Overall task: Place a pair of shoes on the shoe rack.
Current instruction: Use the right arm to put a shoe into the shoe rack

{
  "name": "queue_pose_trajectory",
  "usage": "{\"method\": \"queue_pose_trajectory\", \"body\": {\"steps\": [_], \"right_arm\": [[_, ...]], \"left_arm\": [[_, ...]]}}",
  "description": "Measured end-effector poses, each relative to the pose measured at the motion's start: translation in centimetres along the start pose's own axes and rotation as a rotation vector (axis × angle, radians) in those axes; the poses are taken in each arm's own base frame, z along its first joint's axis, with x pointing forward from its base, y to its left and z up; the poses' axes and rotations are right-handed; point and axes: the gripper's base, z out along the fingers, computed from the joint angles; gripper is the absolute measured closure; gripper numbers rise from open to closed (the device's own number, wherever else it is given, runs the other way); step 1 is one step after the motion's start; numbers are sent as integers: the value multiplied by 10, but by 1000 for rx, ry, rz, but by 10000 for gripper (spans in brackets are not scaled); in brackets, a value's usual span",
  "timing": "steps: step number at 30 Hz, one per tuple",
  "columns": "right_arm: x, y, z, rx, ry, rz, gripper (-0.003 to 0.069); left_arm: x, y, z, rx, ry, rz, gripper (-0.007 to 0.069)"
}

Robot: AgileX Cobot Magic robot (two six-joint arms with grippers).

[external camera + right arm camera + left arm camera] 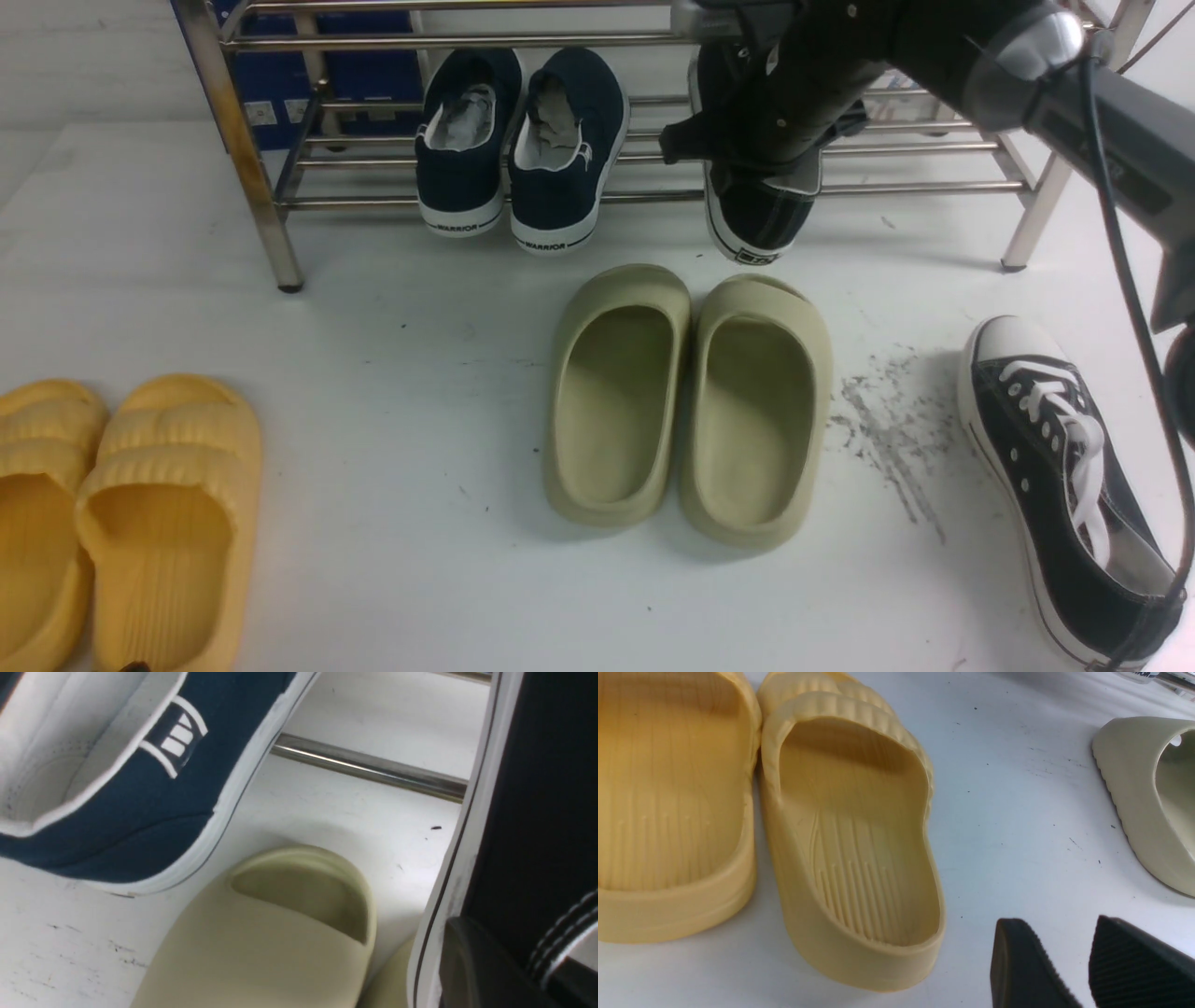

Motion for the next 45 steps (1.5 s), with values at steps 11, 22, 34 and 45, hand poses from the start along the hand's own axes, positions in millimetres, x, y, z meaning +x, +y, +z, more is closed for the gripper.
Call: {"method": "queue_pose_trajectory", "body": {"steps": [11,22,34,45], "right_arm": [[1,-2,22,3,-30,-9,631],[-7,-4,22,31,-111,-39,494],[-12,2,-8,-10,-92,-11,337],[-6,1,-77,48,67,-37,501]], "left_arm": [[0,0,0,0,0,0,386],[0,0,0,0,0,0,386],[0,0,0,0,0,0,386],[0,0,0,0,0,0,386]]}}
